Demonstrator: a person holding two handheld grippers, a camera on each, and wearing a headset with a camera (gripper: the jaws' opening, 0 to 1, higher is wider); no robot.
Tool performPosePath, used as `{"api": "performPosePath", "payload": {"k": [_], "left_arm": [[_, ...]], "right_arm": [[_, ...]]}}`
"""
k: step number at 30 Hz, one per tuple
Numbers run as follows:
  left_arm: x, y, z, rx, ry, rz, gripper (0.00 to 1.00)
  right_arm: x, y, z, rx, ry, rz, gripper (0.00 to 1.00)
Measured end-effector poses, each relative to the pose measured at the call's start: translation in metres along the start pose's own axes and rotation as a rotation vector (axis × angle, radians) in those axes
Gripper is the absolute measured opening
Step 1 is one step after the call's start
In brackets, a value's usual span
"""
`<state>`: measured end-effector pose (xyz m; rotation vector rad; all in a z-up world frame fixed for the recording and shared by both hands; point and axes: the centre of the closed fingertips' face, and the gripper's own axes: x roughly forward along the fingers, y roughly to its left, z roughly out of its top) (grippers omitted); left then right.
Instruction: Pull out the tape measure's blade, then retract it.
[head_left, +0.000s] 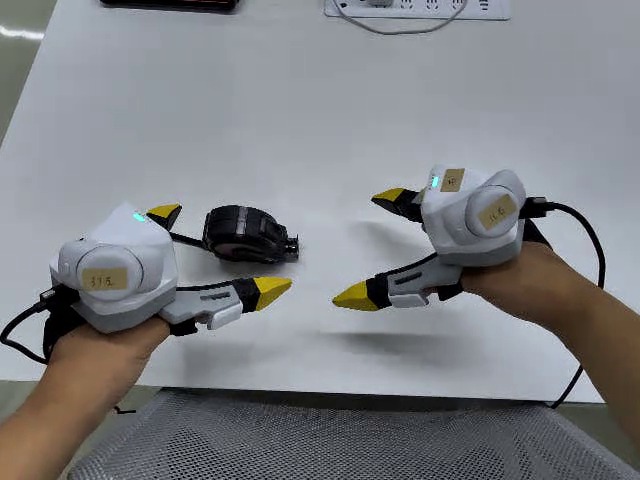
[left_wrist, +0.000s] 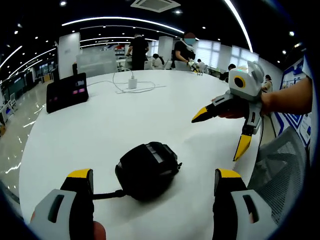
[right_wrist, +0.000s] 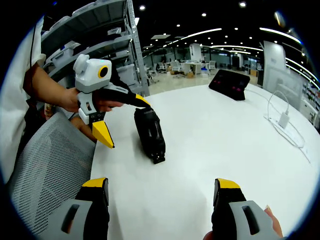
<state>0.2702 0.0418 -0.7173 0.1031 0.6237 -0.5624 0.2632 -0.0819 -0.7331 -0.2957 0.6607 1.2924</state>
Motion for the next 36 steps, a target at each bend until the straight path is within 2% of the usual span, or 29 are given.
{"api": "performPosePath", "payload": {"k": [5, 12, 21, 36], "left_arm": [[-0.002, 0.000, -0.001, 0.024, 0.006, -0.011, 0.99], [-0.007, -0.003, 0.002, 0.043, -0.007, -0.043, 0.99], [-0.013, -0.002, 0.004, 0.074, -0.008, -0.070, 0.99], [-0.023, 0.005, 0.000, 0.110, 0.009, -0.077, 0.99]], "right_arm": [[-0.009, -0.004, -0.003, 0.011, -0.007, -0.021, 0.89], [-0.018, -0.003, -0.003, 0.015, -0.016, -0.039, 0.90], [-0.032, -0.001, -0.004, 0.020, -0.033, -0.062, 0.91], [-0.054, 0.001, -0.011, 0.035, -0.049, -0.101, 0.92]]}}
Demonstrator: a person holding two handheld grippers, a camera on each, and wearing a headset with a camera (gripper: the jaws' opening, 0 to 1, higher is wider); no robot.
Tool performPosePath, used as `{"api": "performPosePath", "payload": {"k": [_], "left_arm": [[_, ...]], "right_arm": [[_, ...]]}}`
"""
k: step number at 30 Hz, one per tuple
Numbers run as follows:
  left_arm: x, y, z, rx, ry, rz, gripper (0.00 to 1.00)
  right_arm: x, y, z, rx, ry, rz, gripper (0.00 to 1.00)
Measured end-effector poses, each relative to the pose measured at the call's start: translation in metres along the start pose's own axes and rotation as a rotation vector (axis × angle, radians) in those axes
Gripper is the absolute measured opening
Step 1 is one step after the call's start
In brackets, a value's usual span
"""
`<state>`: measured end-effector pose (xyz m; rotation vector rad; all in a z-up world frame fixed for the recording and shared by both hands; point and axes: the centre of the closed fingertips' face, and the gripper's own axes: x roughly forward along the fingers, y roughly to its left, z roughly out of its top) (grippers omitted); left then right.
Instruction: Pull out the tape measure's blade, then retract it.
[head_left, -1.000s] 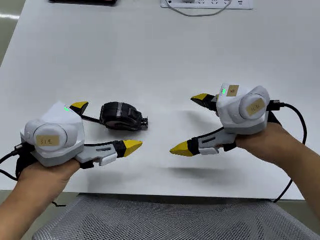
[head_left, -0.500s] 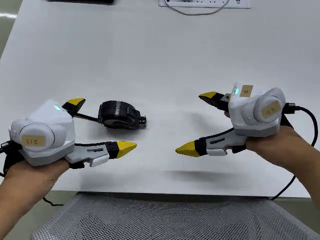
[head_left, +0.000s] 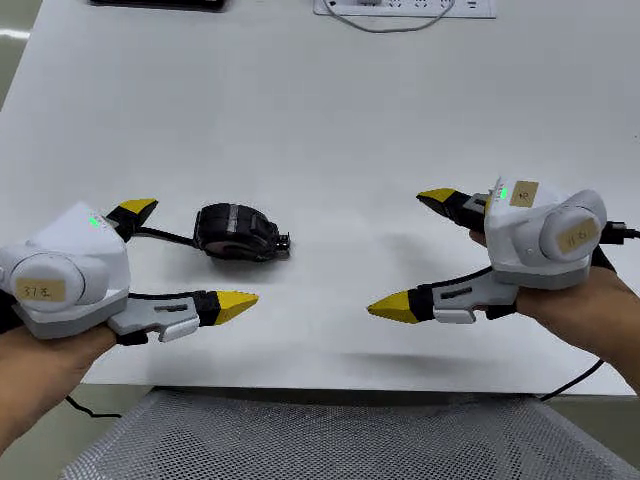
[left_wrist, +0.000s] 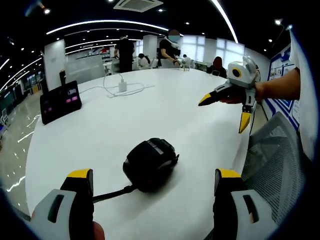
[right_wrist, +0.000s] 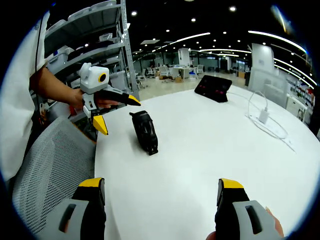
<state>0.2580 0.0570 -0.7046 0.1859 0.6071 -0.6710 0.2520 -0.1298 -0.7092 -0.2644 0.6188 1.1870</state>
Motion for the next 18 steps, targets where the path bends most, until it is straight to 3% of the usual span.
{"api": "performPosePath", "payload": {"k": [18], "left_arm": [[-0.015, 0.001, -0.003, 0.020, -0.001, -0.008, 0.99]], "right_arm": [[-0.021, -0.007, -0.013, 0.026, -0.001, -0.052, 0.94]]}}
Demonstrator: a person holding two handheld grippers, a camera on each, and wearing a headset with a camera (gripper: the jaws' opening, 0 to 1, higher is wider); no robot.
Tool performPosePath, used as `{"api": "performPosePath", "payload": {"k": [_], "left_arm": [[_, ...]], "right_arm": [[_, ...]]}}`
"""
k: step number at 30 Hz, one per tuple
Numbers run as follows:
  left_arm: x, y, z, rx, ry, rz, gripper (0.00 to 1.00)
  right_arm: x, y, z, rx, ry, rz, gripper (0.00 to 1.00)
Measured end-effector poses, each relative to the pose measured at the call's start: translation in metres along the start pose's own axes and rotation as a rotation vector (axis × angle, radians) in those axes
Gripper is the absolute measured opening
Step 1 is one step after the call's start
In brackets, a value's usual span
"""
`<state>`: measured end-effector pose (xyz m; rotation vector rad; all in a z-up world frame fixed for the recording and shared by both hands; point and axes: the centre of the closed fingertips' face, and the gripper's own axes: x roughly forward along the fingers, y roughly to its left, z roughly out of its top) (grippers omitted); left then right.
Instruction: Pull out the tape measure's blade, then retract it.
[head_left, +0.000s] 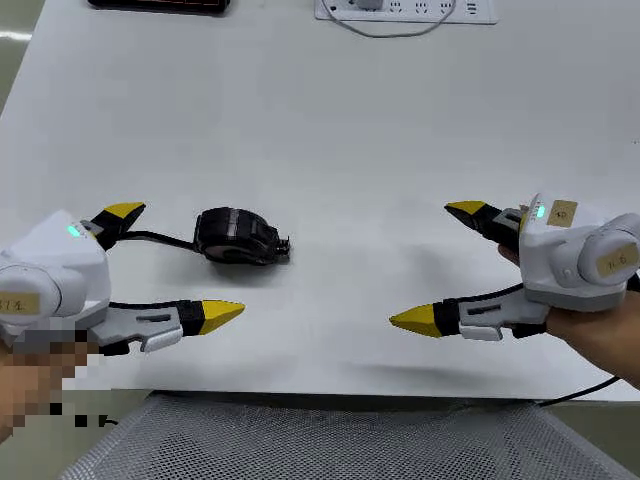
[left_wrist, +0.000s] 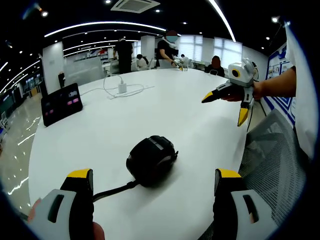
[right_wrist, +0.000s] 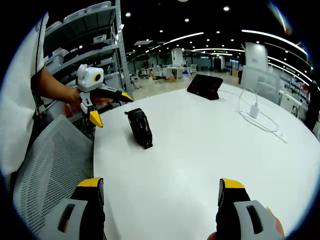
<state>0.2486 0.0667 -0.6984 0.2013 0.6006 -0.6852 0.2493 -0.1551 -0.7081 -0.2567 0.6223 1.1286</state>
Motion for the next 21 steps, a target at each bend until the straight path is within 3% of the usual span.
{"api": "performPosePath", "payload": {"k": [21], "left_arm": [[-0.010, -0.012, -0.014, -0.028, 0.008, -0.023, 0.99]], "right_arm": [[-0.026, -0.001, -0.019, 0.041, 0.003, -0.057, 0.95]]}}
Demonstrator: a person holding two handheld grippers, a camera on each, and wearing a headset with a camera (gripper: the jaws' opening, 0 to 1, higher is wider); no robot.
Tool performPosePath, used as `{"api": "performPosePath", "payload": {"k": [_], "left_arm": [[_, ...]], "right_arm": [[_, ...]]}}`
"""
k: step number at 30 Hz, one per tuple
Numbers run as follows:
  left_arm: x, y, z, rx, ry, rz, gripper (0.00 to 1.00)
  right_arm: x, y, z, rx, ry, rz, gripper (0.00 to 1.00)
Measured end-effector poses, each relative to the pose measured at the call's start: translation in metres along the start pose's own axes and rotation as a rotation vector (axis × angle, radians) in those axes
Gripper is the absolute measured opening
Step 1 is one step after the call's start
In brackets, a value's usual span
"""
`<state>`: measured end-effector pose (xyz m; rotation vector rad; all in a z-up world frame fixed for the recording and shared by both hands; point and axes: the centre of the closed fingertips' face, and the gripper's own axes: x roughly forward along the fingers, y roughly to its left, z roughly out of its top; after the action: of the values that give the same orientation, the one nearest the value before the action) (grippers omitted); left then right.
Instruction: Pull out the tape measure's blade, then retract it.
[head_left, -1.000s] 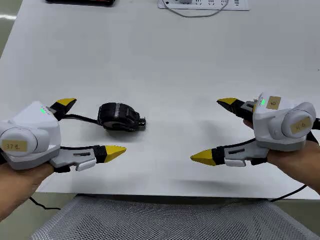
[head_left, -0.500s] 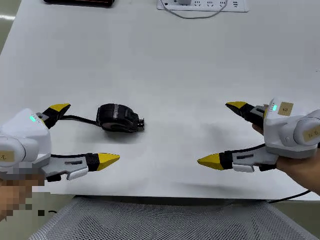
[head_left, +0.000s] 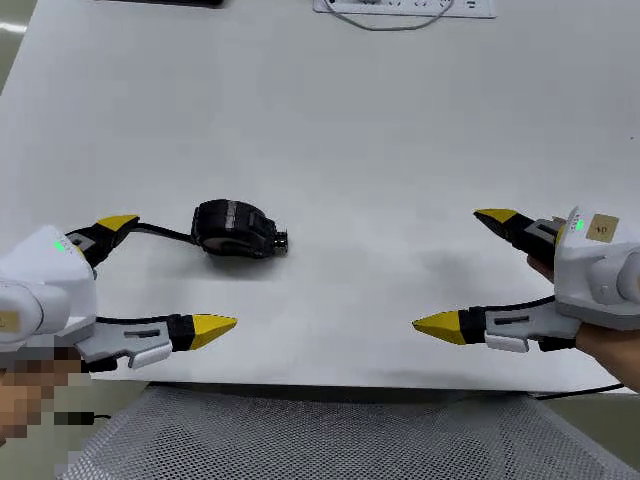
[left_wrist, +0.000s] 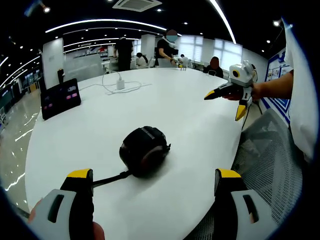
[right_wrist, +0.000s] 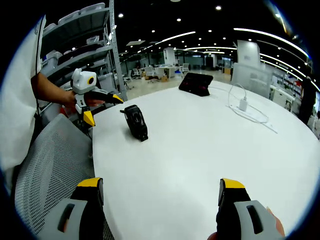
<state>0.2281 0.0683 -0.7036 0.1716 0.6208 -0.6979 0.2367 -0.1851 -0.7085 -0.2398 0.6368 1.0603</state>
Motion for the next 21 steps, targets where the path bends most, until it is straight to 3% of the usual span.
{"api": "performPosePath", "payload": {"k": [21], "left_arm": [[-0.007, -0.002, -0.007, 0.007, 0.021, -0.014, 0.99]], "right_arm": [[-0.016, 0.002, -0.016, 0.021, 0.021, -0.015, 0.96]]}}
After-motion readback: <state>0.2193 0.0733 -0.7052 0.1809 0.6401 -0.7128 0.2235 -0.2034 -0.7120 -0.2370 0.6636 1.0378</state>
